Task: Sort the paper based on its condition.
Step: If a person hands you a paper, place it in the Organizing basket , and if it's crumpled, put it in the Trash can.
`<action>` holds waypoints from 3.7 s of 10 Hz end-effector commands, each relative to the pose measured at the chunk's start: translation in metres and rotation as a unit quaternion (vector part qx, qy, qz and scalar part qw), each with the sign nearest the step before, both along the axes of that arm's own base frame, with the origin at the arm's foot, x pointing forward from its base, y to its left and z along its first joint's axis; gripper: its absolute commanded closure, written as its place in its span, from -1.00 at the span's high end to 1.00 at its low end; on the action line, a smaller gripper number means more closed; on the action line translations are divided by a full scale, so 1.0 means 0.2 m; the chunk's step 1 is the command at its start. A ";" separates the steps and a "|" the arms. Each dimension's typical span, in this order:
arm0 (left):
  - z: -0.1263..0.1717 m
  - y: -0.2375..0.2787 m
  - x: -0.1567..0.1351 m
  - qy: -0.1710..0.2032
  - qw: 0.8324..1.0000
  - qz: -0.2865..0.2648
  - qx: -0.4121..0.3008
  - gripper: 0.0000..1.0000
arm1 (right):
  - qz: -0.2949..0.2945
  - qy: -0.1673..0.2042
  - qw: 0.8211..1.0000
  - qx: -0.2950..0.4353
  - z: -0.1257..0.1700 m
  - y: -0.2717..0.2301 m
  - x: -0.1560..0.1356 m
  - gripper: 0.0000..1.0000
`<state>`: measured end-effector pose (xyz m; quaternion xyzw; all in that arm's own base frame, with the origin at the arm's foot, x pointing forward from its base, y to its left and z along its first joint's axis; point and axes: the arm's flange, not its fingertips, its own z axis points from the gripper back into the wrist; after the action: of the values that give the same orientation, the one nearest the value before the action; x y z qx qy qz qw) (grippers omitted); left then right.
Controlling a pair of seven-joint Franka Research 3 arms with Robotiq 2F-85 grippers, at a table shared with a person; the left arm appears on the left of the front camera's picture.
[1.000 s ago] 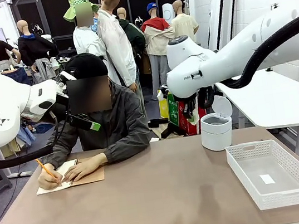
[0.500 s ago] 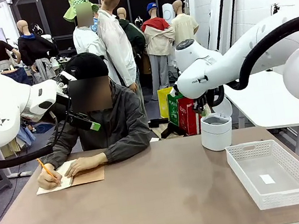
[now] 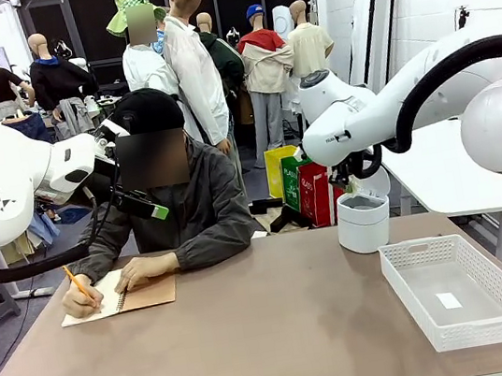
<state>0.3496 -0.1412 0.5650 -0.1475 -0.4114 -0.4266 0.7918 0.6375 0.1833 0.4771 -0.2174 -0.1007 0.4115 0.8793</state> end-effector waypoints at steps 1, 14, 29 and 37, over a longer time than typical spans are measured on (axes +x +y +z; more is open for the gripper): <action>0.00 0.00 0.00 0.006 1.000 0.001 -0.002 1.00 | -0.023 -0.012 0.999 -0.027 -0.03 -0.01 0.04 -0.29; 0.00 0.00 0.00 0.006 1.000 0.001 -0.002 1.00 | -0.040 -0.010 0.999 -0.022 -0.10 -0.05 0.12 1.00; 0.00 0.00 0.00 0.006 1.000 0.001 -0.002 1.00 | -0.028 -0.004 1.000 -0.012 -0.10 -0.05 0.10 1.00; 0.00 0.00 0.00 0.006 1.000 0.001 -0.002 1.00 | 0.144 0.006 0.967 0.209 0.20 0.02 -0.48 1.00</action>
<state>0.3496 -0.1414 0.5649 -0.1475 -0.4112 -0.4267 0.7919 0.5647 0.2090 0.5210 -0.0470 -0.2005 0.4775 0.8542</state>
